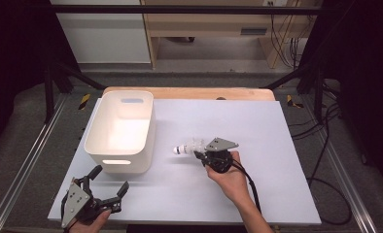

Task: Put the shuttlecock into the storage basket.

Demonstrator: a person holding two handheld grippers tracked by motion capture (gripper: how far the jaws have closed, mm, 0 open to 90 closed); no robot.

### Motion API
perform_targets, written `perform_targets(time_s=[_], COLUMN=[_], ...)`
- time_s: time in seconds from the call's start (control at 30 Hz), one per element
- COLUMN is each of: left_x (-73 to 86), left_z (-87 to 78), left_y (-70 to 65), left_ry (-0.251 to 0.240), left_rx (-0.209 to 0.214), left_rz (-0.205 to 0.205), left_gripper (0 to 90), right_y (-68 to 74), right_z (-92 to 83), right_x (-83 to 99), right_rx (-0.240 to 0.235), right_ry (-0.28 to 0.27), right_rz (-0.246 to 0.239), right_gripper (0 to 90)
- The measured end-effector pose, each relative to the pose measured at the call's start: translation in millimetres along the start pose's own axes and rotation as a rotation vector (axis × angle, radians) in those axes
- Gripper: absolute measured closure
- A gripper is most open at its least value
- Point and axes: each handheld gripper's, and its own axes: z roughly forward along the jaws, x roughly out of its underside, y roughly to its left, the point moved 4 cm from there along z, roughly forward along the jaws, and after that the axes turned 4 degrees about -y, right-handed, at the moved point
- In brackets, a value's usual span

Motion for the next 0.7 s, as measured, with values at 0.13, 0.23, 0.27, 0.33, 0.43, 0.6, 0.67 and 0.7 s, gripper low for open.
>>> perform_targets(time_s=[0.13,0.23,0.27,0.33,0.43,0.6,0.67,0.7], left_x=[0.0,0.1,0.1,0.0,0.1,0.0,0.0,0.0], left_z=[0.0,0.2,0.2,0.1,0.1,-0.1,-0.3,-0.3], left_y=[0.2,-0.1,-0.1,-0.1,0.1,0.6,0.7,0.9], left_ry=[0.0,0.001,0.001,0.001,0.002,0.0,0.0,0.0], left_rx=[-0.001,0.0,0.001,0.0,-0.001,-0.003,-0.004,-0.004], left_rz=[0.0,0.001,0.001,0.001,0.002,0.0,0.0,0.0], left_gripper=[0.7,0.7,0.7,0.7,0.7,0.7,0.7,0.7], right_y=[1.6,2.5,3.1,4.0,5.5,8.8,10.6,11.9], right_z=[-5.8,-9.2,-10.5,-12.3,-14.1,-15.4,-15.0,-14.7], right_x=[-11.1,-19.9,-24.1,-31.4,-43.9,-68.0,-77.7,-82.3], right_rx=[-0.005,-0.007,-0.007,-0.009,-0.012,-0.023,-0.027,-0.031], right_ry=[-0.004,-0.009,-0.008,-0.009,-0.012,-0.021,-0.023,-0.024], right_rz=[-0.019,-0.031,-0.037,-0.049,-0.063,-0.097,-0.111,-0.116], right_gripper=[89.2,89.2,89.2,89.2,89.2,89.2,89.2,89.2])
